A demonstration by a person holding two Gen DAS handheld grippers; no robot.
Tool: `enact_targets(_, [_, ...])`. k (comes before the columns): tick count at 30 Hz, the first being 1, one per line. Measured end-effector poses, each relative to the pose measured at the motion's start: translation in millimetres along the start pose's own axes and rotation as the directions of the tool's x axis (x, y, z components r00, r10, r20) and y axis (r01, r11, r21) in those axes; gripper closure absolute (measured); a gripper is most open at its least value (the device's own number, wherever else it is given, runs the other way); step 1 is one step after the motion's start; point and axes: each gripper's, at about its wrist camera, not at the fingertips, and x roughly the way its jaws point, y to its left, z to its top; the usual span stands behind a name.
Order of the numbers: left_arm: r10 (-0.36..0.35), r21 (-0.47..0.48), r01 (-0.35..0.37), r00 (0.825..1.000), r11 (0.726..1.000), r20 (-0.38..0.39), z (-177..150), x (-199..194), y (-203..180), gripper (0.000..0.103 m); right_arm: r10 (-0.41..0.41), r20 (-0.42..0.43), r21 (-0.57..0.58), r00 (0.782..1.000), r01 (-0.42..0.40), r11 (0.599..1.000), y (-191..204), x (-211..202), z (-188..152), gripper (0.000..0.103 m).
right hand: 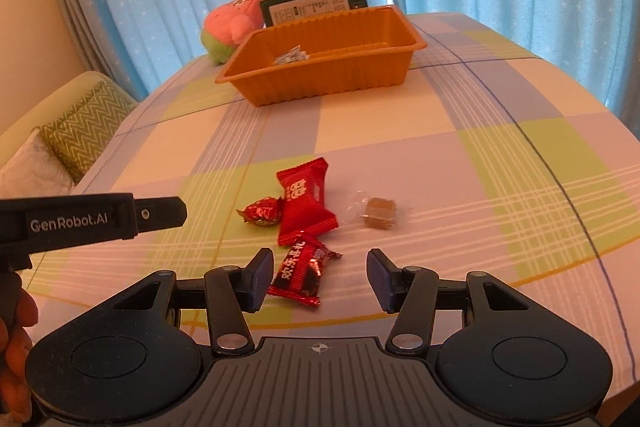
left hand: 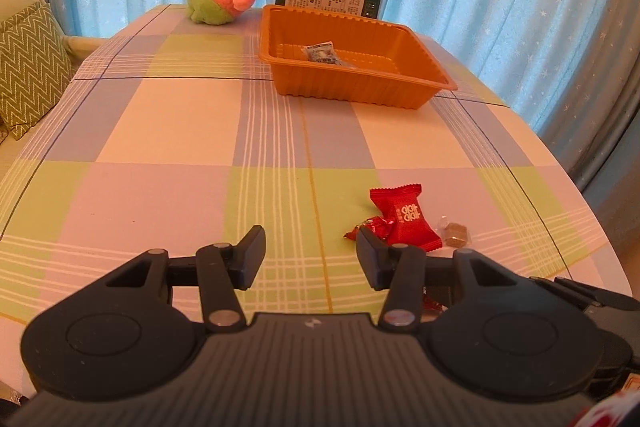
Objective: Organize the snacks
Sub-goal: 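Grasp the small red candy with the left tool while the right tool grasps the red-printed packet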
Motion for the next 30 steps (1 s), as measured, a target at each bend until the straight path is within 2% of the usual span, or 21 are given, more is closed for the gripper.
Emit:
enact_targets(9, [-0.008,-0.012,0.008,1.0,1.0,-0.01,-2,6,4,0.057,0.002,-0.031,-0.003,1.0,-0.002,1.0,6,21,-1,0.052])
enact_targets(11, [-0.007,-0.013,0.007,1.0,1.0,-0.011,-2,7,4,0.057,-0.009,-0.031,-0.026,0.999,0.008,1.0,9,24,-2,0.061])
enact_targets(16, [-0.011,-0.012,0.01,1.0,1.0,-0.017,-4,10,3,0.056,-0.038,-0.029,-0.093,0.999,0.035,0.995,13,26,-6,0.076])
enact_targets(20, [-0.029,0.004,0.029,0.999,1.0,-0.028,-5,12,-2,0.056,-0.055,-0.02,-0.083,0.998,0.053,0.995,7,21,-6,0.078])
enact_targets(25, [-0.068,0.079,0.071,0.997,0.994,-0.042,-5,18,-14,0.056,-0.095,0.03,-0.043,0.995,0.097,0.994,-8,7,0,0.078])
enact_targets(30, [-0.078,0.219,0.088,0.995,0.972,-0.054,-1,31,-27,0.056,-0.126,0.043,0.013,0.991,0.125,0.992,-25,3,7,0.078])
